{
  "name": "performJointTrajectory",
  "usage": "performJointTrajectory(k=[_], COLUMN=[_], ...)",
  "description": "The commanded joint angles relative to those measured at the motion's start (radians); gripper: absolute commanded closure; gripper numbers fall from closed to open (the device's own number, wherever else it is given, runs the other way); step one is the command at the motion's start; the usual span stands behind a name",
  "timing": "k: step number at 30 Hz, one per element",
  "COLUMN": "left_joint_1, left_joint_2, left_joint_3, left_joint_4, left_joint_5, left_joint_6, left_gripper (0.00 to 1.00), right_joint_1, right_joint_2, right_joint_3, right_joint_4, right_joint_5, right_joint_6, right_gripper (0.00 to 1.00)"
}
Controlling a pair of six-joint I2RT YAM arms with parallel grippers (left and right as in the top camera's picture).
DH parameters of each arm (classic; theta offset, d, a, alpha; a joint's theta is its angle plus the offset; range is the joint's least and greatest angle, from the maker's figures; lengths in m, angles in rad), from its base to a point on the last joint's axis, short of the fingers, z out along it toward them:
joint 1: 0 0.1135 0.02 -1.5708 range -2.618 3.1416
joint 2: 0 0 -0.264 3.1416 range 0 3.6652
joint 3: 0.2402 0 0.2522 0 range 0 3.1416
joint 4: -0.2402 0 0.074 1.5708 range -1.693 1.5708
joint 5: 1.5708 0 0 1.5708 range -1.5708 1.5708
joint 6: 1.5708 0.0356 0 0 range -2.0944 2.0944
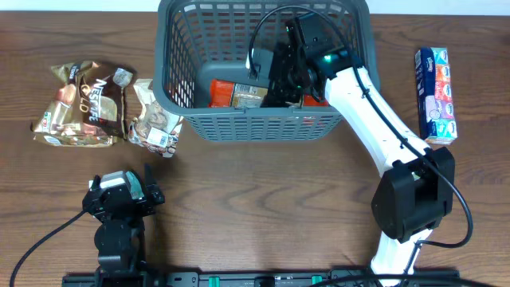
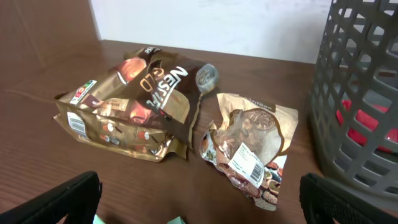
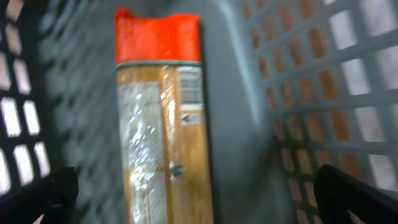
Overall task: Pack container
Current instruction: 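Lower the pasta bag into the basket and open the right gripper, then withdraw the right gripper toward the blue-and-white box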
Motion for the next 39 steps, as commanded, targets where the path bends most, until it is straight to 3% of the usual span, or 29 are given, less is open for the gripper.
performJointTrajectory(k=[1,5,10,16,19,25,33,39], left_joint_1=[0.006,0.006,0.006,0.006,0.006,0.006,0.006,0.006], left_joint_2=[-0.006,-0.006,-0.006,-0.006,-0.006,-0.006,-0.006,-0.006], left_joint_3=[-0.025,-0.025,-0.025,-0.025,-0.025,-0.025,-0.025,-0.025], left_joint_4=[-0.009,-0.009,-0.009,-0.009,-0.009,-0.009,-0.009,-0.009], left_joint_5=[-0.004,-0.004,-0.004,-0.004,-0.004,-0.004,-0.004,-0.004], left_joint_6=[0.01,0.01,0.01,0.01,0.01,0.01,0.01,0.01], left_gripper=[0.01,0.01,0.01,0.01,0.01,0.01,0.01,0.01], right_joint_1=[0.011,0.012,0.01,0.008,-0.006,-0.099,-0.367,-0.595], right_joint_2=[-0.032,-0.071,-0.161,-0.292,-0.358,-0.484,-0.521,-0.473], right_joint_3=[0.025,0.032,0.093,0.208,0.252,0.267,0.267,0.267], right_joint_4=[0.042,0.126,0.167,0.064,-0.021,-0.214,-0.449,-0.514], right_joint_5=[-0.019,0.036,0.257,0.627,0.731,0.915,0.899,0.663], right_joint_6=[0.172,0.323,0.515,0.675,0.711,0.922,0.975,0.974], right_gripper=[0.01,0.01,0.02,0.31,0.24,0.24,0.15,0.11])
